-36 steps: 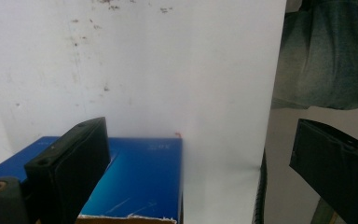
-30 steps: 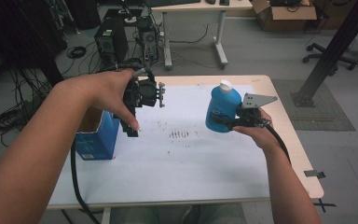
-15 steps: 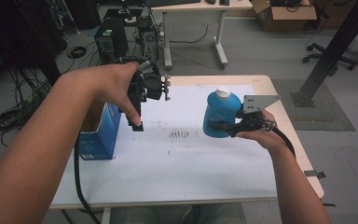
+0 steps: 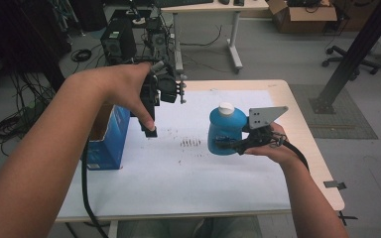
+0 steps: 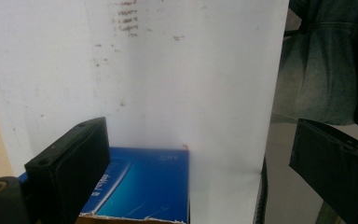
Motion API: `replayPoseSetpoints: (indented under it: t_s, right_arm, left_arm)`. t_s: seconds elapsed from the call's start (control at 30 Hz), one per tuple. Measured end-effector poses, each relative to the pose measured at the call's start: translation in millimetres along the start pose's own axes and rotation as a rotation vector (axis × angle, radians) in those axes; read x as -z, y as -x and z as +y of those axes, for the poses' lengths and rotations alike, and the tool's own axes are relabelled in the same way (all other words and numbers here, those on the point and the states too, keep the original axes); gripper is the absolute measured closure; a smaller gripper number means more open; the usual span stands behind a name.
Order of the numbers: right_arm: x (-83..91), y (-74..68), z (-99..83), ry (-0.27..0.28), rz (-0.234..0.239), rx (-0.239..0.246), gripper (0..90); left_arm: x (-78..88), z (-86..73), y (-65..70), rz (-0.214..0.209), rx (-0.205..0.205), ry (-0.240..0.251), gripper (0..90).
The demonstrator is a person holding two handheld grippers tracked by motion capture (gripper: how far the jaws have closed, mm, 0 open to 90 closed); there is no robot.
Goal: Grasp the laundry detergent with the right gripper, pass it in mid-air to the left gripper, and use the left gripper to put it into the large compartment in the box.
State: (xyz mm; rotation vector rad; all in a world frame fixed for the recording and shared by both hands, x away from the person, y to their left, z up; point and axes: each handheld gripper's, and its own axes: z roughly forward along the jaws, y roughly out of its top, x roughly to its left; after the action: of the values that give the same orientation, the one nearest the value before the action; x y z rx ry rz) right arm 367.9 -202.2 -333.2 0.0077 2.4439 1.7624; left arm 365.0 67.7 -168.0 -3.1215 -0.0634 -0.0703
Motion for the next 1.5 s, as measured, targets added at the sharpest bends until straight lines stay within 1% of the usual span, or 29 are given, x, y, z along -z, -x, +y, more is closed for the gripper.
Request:
replayPoseSetpoints:
  t_s: [0.07,0.1,0.23,0.4,0.5,0.7,0.87,0.9,0.93,1.0,1.23,1.27,1.33,1.4,1.5]
  right_arm:
    - [-4.3,-1.6,-0.7,0.006,0.009,0.003,44.1]
    - [-5.9,-2.3,-0.9,0.007,0.013,0.003,44.1]
    - [-14.9,-5.1,-2.4,0.004,0.032,0.006,44.1]
    - [-25.3,-7.6,-3.4,0.005,0.042,0.015,44.1]
    - [-31.3,-8.6,-4.1,0.008,0.049,0.019,44.1]
    - [-43.7,-9.1,-6.7,0.014,0.066,0.015,44.2]
    - [-52.1,-9.3,-7.1,0.013,0.071,0.018,44.2]
    - [-56.5,-10.1,-7.2,0.013,0.077,0.017,44.2]
    - [-56.5,-10.1,-7.2,0.013,0.077,0.017,44.2]
    - [-62.8,-10.1,-7.7,0.011,0.083,0.019,44.2]
    - [-77.3,-8.5,-8.9,0.008,0.082,0.012,44.2]
    - [-80.1,-7.9,-9.2,0.012,0.083,0.009,44.2]
    - [-84.0,-7.2,-9.6,0.02,0.084,0.0,44.2]
    - [-87.5,-6.1,-10.1,0.029,0.084,-0.006,44.2]
    - [-92.4,-4.5,-10.4,0.035,0.084,-0.012,44.2]
  left_arm:
    - [1.7,1.3,1.3,0.001,-0.003,0.006,5.3]
    - [2.8,2.4,1.9,0.005,-0.011,0.01,5.3]
    - [4.5,4.6,3.2,0.005,-0.019,0.011,5.3]
    - [4.6,6.5,3.2,0.004,-0.019,0.004,5.2]
    - [4.3,8.4,3.5,0.005,-0.022,0.01,5.2]
    - [4.8,14.1,4.6,0.003,-0.034,0.003,5.0]
    - [5.8,16.5,5.2,0.001,-0.038,0.01,5.0]
    - [5.2,16.9,5.5,0.004,-0.035,0.018,4.9]
    - [5.2,16.9,5.5,0.004,-0.035,0.018,5.0]
    - [5.3,18.0,5.7,0.003,-0.039,0.009,5.0]
    - [4.7,21.4,8.3,0.005,-0.047,0.008,4.9]
    - [4.8,21.9,8.8,0.004,-0.043,0.004,4.9]
    - [4.5,23.4,9.3,0.002,-0.055,0.002,4.9]
    - [4.3,24.3,10.0,0.003,-0.054,0.001,4.9]
    - [4.2,26.8,12.4,0.004,-0.064,0.005,4.9]
